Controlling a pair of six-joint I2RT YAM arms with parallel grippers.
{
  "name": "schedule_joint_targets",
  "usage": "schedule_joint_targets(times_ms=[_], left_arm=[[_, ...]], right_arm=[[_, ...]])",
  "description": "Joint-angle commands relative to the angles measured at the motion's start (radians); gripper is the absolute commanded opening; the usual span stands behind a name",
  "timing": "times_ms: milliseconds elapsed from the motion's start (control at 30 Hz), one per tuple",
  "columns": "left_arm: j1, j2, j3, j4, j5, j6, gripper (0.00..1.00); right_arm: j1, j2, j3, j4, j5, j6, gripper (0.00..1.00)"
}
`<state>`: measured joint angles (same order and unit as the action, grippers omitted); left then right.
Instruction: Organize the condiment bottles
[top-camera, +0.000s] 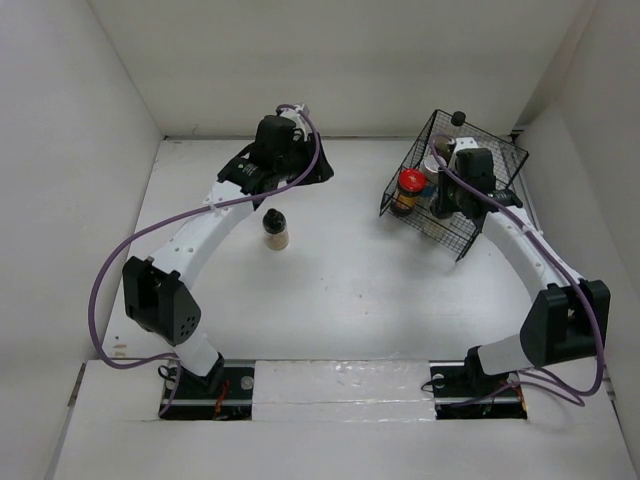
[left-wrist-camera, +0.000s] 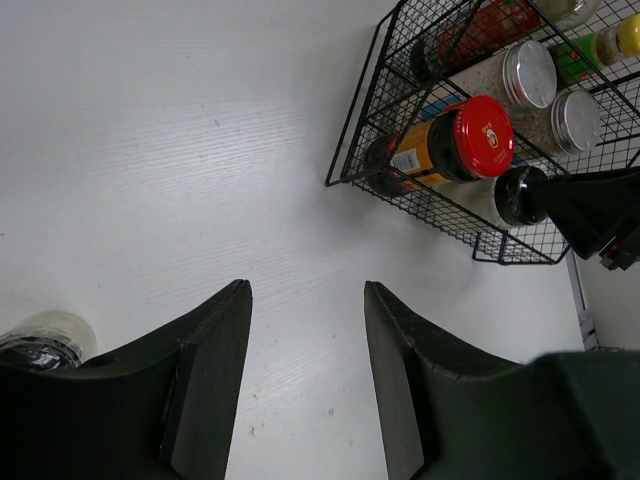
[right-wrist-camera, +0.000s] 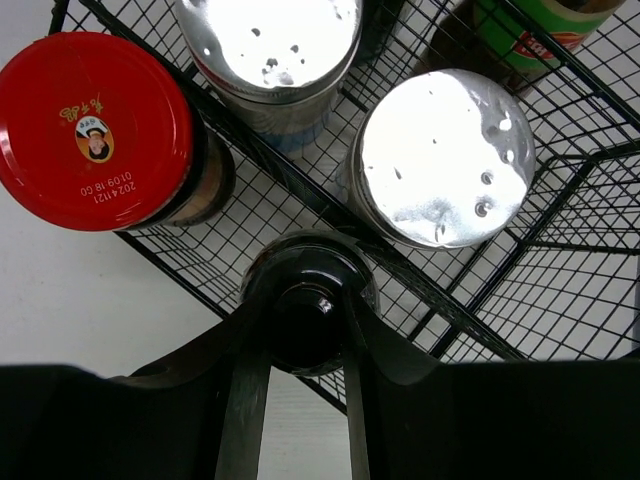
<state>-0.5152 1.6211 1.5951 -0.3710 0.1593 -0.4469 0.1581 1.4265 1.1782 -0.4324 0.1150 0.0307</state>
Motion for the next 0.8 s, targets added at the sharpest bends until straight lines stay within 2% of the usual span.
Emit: schedule_joint_targets(times_ms=[0, 267, 300, 367, 433, 467, 500, 633, 733, 767], left_arm=[[0.001, -0.023, -0.004, 0.034, 0.013, -0.007, 0.45], [0.001, -0.041, -0.004, 0.034, 0.013, -0.007, 0.45], [0.001, -0.041, -0.014, 0.034, 0.003, -0.007, 0.45], [0.001, -0.041, -0.014, 0.034, 0.003, -0.007, 0.45], [0.001, -0.05, -0.014, 0.034, 0.003, -0.007, 0.45], [0.001, -0.05, -0.014, 0.034, -0.006, -0.007, 0.45], [0.001, -0.05, -0.014, 0.034, -0.006, -0.007, 0.46], [0.001, -0.069, 0.006, 0.015, -0.044, 0.016, 0.51], [0.001, -0.078, 0.054, 0.003, -0.089, 0.03, 0.51], [0.013, -0.078, 0.075, -0.011, -0.098, 0.04, 0.51]], right_arm=[[0.029, -0.018, 0.017, 0.138, -0.021, 0.005, 0.16], [0.038, 0.014, 0.047, 0.171, -0.012, 0.014, 0.2], [0.038, 0.026, 0.047, 0.172, -0.024, 0.014, 0.23], [0.038, 0.046, 0.058, 0.147, -0.034, 0.014, 0.36], [0.047, 0.055, 0.095, 0.094, -0.005, 0.014, 0.59], [0.057, 0.055, 0.095, 0.093, 0.005, 0.014, 0.59], [0.057, 0.042, 0.095, 0.093, 0.005, 0.014, 0.68], [0.067, -0.015, 0.139, 0.072, -0.005, 0.014, 0.79], [0.109, -0.058, 0.161, 0.061, -0.005, 0.014, 0.79], [0.125, -0.067, 0.161, 0.061, 0.005, 0.014, 0.76]])
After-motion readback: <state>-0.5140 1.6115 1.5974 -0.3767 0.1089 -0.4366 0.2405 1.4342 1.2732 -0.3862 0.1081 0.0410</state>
